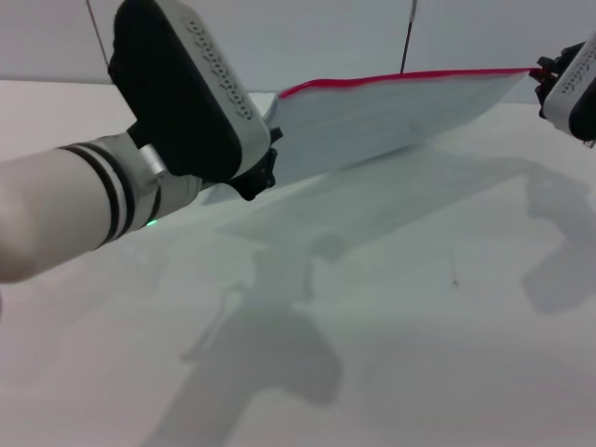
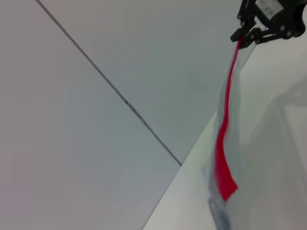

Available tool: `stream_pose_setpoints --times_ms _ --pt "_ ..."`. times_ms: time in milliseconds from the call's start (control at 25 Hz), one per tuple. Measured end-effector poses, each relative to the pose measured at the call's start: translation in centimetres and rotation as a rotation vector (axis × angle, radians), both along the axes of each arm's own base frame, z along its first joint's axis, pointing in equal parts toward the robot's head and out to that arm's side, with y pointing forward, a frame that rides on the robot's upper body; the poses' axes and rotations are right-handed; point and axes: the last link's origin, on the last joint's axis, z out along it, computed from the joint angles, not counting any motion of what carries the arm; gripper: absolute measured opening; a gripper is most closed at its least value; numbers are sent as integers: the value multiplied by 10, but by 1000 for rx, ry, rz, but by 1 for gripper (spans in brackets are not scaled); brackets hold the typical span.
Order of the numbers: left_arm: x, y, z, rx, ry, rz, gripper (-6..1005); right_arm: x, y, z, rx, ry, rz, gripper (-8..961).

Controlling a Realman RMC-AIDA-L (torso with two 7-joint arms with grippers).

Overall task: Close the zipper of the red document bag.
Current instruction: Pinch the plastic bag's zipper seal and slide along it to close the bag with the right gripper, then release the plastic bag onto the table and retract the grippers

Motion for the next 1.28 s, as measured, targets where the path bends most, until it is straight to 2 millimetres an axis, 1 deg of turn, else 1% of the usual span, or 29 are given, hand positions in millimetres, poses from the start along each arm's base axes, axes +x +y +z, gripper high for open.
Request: stream_pose_setpoints --times_ms 400,640,840,920,1120,1280 --pt "-1 1 2 8 5 -4 56 2 -3 -1 -3 -8 -1 154" --pt "-2 3 4 13 28 -13 56 8 -6 -2 -6 -9 -18 171" --pt "-2 5 5 17 18 -5 57 13 -8 -1 2 14 -42 374" --pt "-1 7 5 20 10 -5 67 17 -10 -1 10 29 -58 408" --pt "0 11 4 22 11 -9 115 16 -10 1 30 56 -60 494" --pt "4 12 4 21 -7 -14 301 14 -9 1 50 88 -61 562"
